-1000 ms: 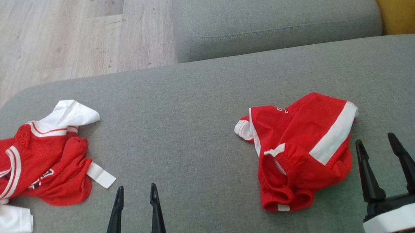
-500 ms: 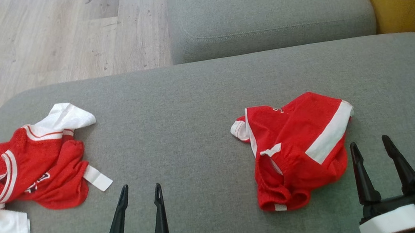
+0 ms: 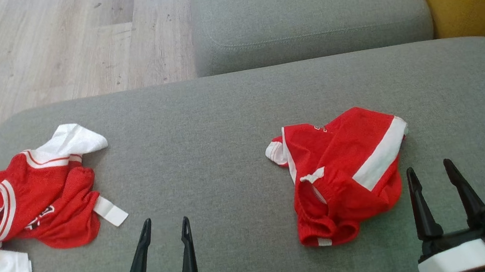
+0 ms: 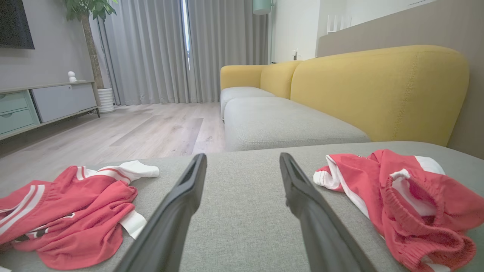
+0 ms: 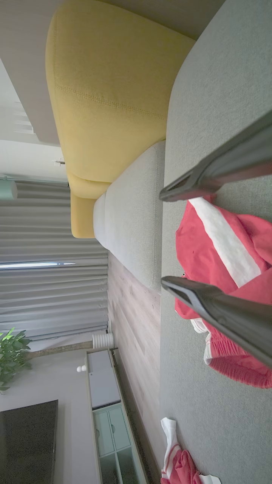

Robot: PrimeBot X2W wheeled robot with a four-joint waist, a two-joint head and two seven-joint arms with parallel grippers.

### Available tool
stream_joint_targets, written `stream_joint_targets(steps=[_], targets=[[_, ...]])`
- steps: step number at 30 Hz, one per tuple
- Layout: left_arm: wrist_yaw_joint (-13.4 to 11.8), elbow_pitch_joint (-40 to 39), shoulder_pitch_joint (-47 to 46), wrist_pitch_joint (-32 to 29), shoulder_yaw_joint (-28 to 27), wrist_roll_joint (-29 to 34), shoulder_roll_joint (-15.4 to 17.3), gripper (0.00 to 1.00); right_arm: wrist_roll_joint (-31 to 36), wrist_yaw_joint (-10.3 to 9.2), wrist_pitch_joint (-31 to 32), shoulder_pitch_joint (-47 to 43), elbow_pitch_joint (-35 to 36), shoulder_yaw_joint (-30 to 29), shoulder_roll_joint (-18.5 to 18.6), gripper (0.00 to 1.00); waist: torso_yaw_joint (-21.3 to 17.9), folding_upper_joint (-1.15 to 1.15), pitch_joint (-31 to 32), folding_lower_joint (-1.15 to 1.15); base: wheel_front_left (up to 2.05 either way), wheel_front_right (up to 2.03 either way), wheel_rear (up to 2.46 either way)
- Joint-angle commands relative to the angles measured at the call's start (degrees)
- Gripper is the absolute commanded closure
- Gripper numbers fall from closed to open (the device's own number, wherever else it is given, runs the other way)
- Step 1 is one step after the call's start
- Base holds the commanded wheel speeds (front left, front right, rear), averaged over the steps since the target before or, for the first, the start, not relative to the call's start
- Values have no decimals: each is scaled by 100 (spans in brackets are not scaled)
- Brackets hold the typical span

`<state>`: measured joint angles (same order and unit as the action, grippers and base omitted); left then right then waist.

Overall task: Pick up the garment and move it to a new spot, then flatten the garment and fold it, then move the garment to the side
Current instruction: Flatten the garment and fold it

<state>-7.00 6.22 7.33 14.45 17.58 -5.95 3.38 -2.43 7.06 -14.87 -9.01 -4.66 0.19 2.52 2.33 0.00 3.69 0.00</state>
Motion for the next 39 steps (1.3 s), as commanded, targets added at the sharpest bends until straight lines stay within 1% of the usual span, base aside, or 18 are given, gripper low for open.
stream_joint_targets(steps=[1, 5, 9, 14, 18, 23, 25, 26, 27, 32, 35, 39], targets=[[18, -155, -292, 54, -158, 33, -48, 0, 56, 43, -13, 184, 182, 155, 36, 0, -11, 0, -18, 0, 0, 0, 0], [79, -111, -442, 54, -11, -270, -49, 0, 80, 43, -13, 201, 216, 195, 36, 0, -57, 0, -112, 0, 0, 0, 0], [191, 92, -785, 54, 274, -768, -49, 0, 131, 43, -13, 240, 215, 283, 36, 0, -127, 0, -227, 0, 0, 0, 0], [427, 465, -1375, -18, 886, -1700, -49, 0, 162, 43, -13, 327, 192, 380, 36, 0, -246, 0, -331, 0, 0, 0, 0], [607, 611, -1803, -416, 1552, -2500, -49, 0, 197, 43, -13, 385, 194, 475, 36, 0, -372, 0, -441, 0, 0, 0, 0], [723, 490, -2206, -1001, 2349, -3844, -50, 0, 253, 43, -13, 528, 211, 572, 36, 0, -556, 0, -720, 0, 0, 0, 0], [717, 462, -2339, -1226, 2620, -4421, -50, 0, 255, 43, -13, 597, 214, 590, 36, 0, -637, 0, -835, 0, 0, 0, 0], [717, 462, -2339, -1226, 2620, -4421, -50, 0, 255, 43, -13, 597, 214, 590, 36, 0, -637, 0, -835, 0, 0, 0, 0], [710, 448, -2398, -1320, 2725, -4736, -50, 0, 255, 43, -13, 630, 215, 596, 36, 0, -674, 0, -894, 0, 0, 0, 0], [576, 547, -2785, -1471, 3069, -5928, -50, 0, 274, 43, -13, 793, 210, 673, 36, 0, -858, 0, -1160, 0, 0, 0, 0], [489, 667, -3008, -1419, 3200, -6493, -50, 0, 279, 43, -13, 877, 195, 698, 36, 0, -949, 0, -1281, 0, 0, 0, 0], [258, 912, -3293, -1125, 3261, -6988, -50, 0, 282, 43, -13, 932, 174, 716, 36, 0, -1037, 0, -1345, 0, 0, 0, 0]])
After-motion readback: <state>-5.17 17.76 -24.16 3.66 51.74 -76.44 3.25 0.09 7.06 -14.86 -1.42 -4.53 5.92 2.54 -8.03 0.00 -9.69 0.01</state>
